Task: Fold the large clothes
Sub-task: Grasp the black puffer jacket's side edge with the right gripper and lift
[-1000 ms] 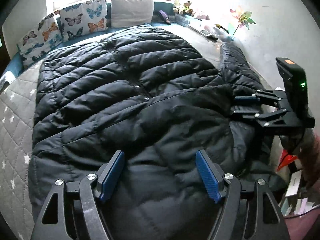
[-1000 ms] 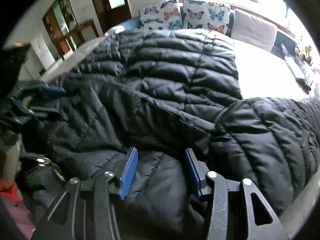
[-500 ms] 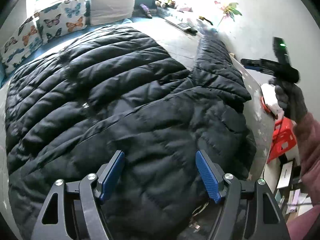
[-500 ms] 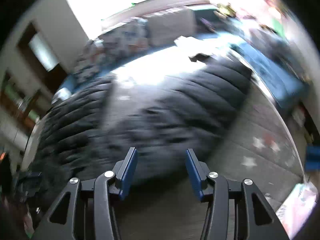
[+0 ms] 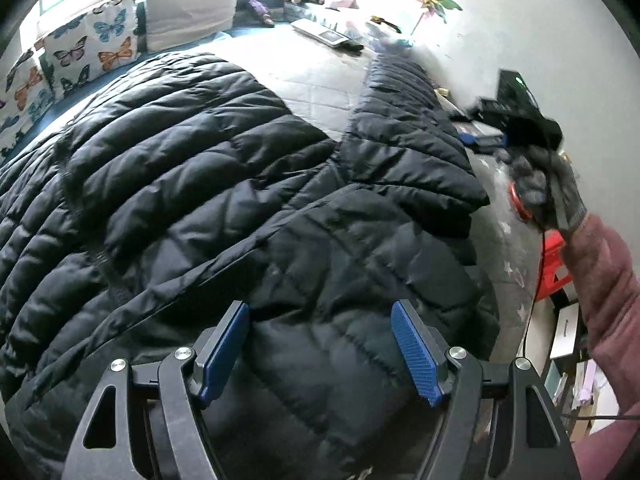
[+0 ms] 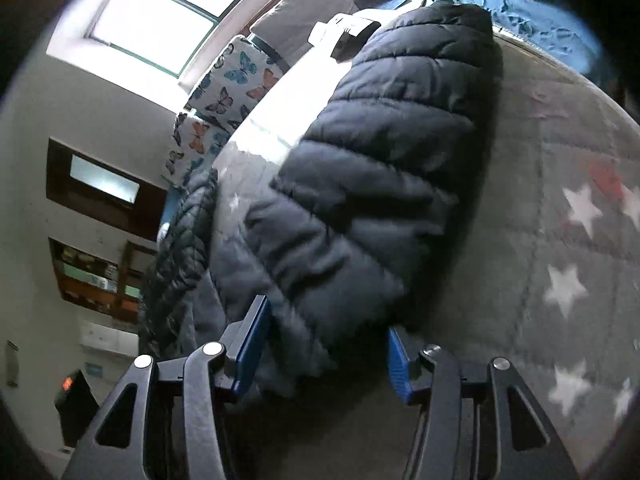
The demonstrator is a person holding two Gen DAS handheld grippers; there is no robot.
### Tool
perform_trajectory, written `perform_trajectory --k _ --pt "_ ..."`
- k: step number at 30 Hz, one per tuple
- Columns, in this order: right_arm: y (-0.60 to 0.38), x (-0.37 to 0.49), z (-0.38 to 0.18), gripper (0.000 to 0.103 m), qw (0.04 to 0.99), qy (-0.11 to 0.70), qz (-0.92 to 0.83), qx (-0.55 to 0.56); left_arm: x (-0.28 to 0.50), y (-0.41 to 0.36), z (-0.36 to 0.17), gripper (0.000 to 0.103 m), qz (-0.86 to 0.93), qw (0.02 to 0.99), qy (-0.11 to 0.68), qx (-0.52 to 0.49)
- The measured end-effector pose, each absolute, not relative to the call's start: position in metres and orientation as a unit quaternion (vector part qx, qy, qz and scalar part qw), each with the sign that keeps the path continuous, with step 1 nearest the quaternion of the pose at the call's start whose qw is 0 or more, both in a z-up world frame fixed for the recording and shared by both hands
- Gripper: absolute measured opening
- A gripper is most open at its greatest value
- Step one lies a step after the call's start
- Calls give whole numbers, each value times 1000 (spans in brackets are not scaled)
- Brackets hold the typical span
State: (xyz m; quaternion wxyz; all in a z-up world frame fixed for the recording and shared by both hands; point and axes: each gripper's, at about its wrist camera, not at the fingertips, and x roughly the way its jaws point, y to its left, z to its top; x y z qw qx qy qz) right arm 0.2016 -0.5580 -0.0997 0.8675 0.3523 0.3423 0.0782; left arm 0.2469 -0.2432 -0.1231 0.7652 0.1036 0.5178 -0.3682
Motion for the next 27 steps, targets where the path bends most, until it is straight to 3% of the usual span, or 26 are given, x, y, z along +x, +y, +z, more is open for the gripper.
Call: perform_trajectory --k 15,17,20,27 --pt "-615 267 -94 58 839 268 133 454 254 -246 -140 79 -378 758 523 99" --pt "-612 265 -93 31 842 261 131 454 254 -247 -140 80 -378 759 521 99" --pt "-611 252 -85 17 851 250 126 444 252 -247 -141 81 -377 760 519 101" --pt "-587 212 -20 13 889 187 128 399 249 -256 -142 83 -364 771 510 113"
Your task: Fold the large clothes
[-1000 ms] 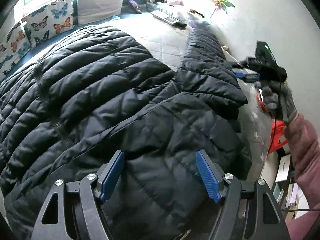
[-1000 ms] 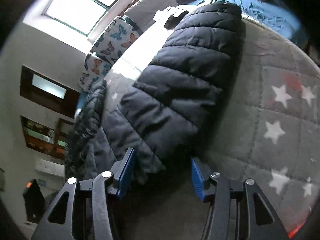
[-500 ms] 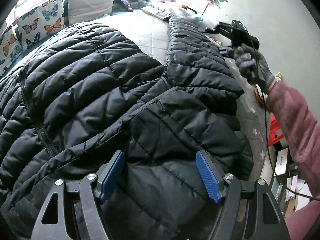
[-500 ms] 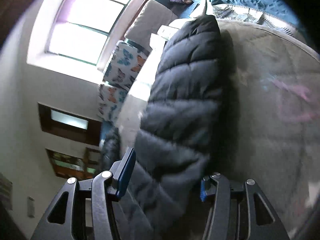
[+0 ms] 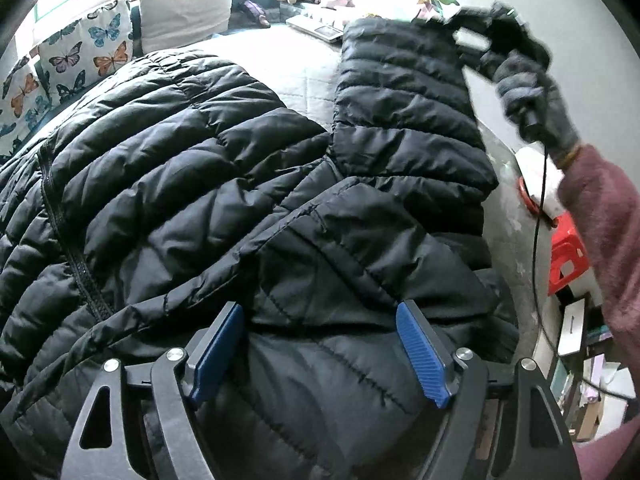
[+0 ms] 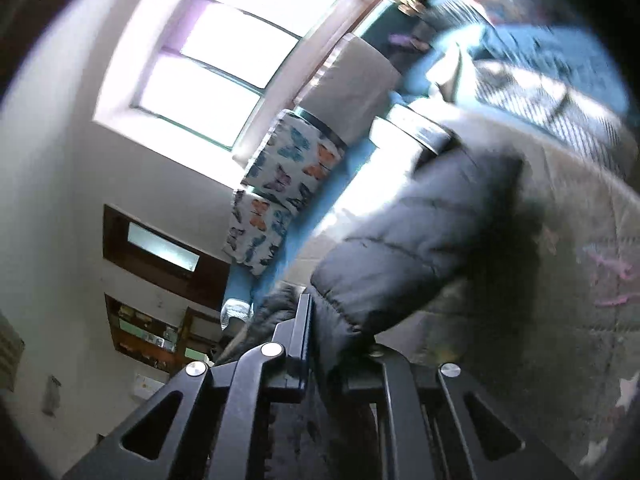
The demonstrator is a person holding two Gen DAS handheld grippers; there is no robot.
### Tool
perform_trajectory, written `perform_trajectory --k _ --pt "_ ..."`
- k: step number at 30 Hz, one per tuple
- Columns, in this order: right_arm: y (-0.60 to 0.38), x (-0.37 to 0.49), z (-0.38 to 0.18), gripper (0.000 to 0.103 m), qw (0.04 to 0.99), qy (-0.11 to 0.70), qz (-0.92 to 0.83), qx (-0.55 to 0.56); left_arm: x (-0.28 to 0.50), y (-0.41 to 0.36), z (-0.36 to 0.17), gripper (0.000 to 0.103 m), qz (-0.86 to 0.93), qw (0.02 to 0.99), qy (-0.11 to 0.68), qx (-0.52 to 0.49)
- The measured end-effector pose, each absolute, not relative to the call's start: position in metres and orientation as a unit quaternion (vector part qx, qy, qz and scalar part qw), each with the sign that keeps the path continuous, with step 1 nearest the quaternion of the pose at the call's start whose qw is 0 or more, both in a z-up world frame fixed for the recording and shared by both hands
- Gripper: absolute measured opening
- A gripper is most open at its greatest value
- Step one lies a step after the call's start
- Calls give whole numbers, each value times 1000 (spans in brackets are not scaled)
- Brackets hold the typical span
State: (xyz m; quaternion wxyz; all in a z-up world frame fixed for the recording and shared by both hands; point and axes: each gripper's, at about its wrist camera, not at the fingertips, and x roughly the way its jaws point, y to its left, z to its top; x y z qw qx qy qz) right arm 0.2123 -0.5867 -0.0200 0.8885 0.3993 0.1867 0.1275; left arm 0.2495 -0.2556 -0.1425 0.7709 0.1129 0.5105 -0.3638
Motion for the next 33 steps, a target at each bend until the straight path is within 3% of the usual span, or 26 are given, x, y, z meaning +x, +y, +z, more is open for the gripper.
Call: perform_trajectory --k 7,15,21,25,29,33 --pt "-505 168 55 13 934 152 151 287 235 -225 -112 83 -369 788 487 75" --pt "-348 114 101 13 959 154 216 96 205 -97 -64 83 -303 853 424 10" --pt "-210 96 55 13 942 203 256 -75 183 -2 -73 83 -243 873 421 -52" --pt "-130 102 -27 13 905 276 244 -211 163 42 -97 83 -226 866 437 -92" --pt "-101 109 -86 18 880 324 243 -248 143 60 -107 83 -229 864 431 -122" --pt "-103 104 -92 23 874 321 244 -271 133 68 -103 84 -231 867 419 -137"
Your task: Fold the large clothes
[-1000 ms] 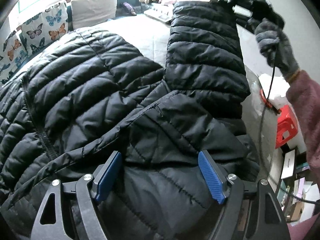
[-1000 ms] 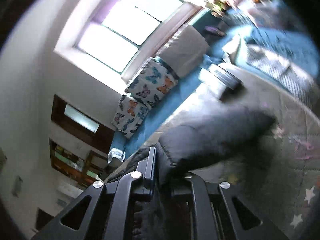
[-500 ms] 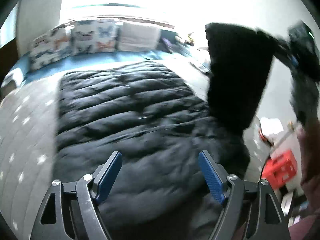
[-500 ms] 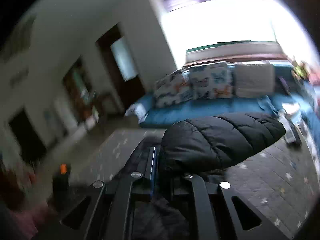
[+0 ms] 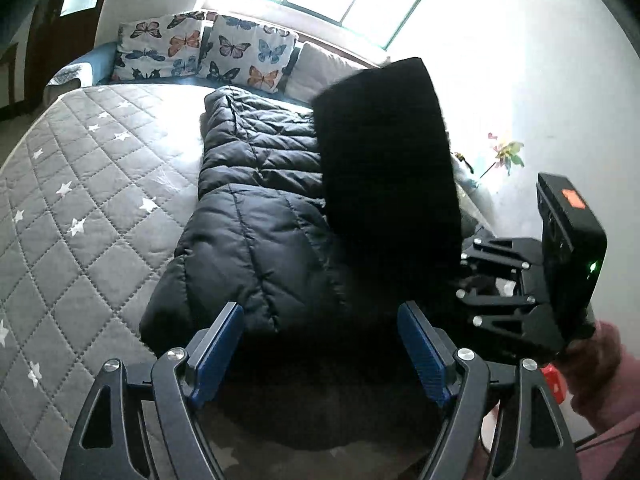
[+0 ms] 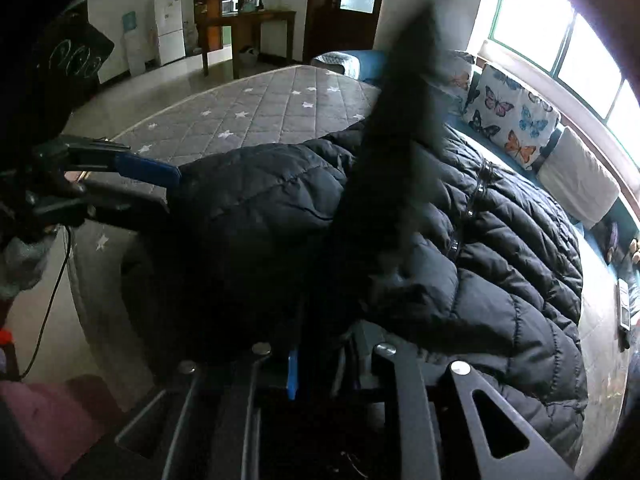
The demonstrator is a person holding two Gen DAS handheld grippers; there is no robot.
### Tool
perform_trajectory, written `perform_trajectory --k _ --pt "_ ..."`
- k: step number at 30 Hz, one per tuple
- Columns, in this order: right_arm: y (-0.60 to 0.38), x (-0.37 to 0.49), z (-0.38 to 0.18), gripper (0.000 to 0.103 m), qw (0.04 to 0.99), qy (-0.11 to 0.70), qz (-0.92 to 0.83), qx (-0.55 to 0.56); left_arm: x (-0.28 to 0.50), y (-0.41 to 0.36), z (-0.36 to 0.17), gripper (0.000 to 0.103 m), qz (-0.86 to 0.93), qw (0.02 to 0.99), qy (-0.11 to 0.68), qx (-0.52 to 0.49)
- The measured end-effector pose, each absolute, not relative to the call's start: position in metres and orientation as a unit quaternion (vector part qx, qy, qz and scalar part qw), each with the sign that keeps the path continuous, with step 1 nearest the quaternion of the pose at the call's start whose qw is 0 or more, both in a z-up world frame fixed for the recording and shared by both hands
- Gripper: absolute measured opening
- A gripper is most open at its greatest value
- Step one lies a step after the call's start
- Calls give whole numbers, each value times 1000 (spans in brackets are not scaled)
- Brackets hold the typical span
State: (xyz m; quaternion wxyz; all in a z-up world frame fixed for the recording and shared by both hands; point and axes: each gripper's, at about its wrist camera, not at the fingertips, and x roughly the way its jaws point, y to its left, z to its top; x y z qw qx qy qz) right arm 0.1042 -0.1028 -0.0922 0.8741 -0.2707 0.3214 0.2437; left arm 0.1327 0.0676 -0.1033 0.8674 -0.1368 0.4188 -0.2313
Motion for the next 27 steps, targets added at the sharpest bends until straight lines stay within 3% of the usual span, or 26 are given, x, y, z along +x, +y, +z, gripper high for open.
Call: perform_trajectory --k 5,8,18,23,27 --pt "-94 91 -90 40 867 312 260 -289 132 68 -86 84 -223 874 403 -158" --pt "-86 88 -95 45 863 308 271 -295 133 78 -78 84 -201 884 388 -165" --pt "-149 83 -40 45 890 308 288 -176 136 101 -29 84 -131 921 335 -149" --pt "-221 114 -19 45 927 305 179 -126 162 63 -8 84 -190 915 333 -126" --pt "-269 138 -34 45 935 323 114 -90 192 23 -23 84 -213 903 364 -84"
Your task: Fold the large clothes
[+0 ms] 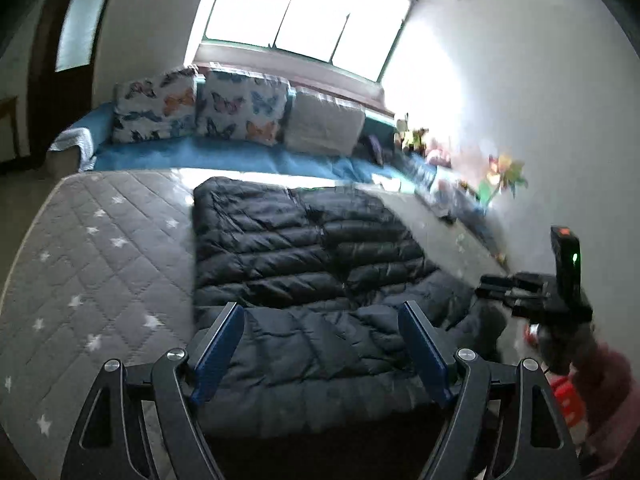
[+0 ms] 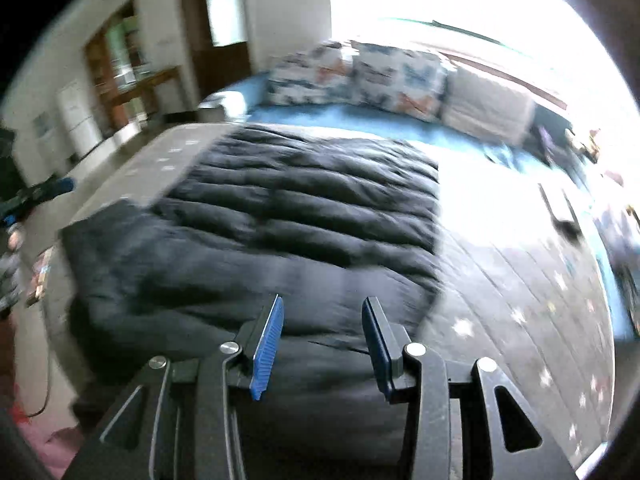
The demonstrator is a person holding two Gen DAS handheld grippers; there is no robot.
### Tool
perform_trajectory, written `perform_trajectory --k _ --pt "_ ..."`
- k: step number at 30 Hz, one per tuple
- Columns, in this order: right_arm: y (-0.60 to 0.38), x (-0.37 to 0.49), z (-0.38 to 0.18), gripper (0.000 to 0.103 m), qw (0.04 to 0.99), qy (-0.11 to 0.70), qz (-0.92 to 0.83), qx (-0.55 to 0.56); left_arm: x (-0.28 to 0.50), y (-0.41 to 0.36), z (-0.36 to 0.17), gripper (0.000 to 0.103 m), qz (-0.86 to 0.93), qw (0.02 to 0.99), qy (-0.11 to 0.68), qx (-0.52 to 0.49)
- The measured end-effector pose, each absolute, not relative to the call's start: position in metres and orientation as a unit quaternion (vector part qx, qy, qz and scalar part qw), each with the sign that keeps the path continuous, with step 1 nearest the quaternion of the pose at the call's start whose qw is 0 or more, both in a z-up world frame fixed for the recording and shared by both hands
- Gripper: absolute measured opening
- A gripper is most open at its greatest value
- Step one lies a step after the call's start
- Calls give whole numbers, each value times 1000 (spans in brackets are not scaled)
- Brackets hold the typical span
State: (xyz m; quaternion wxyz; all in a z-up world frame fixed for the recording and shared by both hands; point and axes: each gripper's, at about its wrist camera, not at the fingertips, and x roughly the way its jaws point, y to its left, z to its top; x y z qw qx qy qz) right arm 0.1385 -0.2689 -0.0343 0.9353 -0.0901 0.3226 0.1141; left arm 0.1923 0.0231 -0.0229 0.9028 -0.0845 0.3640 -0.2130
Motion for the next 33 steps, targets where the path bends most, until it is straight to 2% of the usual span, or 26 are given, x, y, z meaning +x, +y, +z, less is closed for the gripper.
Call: perform_trajectory --k 4,7,13,18,23,25,28,30,33 --pt "-296 144 -64 45 926 355 111 -61 209 3 -55 83 -217 883 411 -71" --pt "-299 138 -85 45 924 361 97 -80 210 0 -84 83 -200 877 434 -56" --pt "-310 140 -104 44 929 352 99 -60 200 -1 -119 81 -191 886 422 -26" --pt "-303 132 -80 46 929 345 86 -100 194 -4 -119 81 -179 889 422 -11" --pt "-287 135 -40 51 944 300 113 -84 189 8 -116 81 -184 888 420 -31" --pt "-280 151 -44 52 941 308 120 -73 187 10 -116 81 -182 889 418 -35" --pt "-275 183 -75 52 927 354 100 -73 185 10 -118 81 -176 891 417 -32" --pt "-280 193 -94 53 927 356 99 -62 185 11 -120 81 -176 892 414 -38" --pt "-288 190 -89 53 930 352 95 -37 184 10 -123 81 -170 893 416 -35"
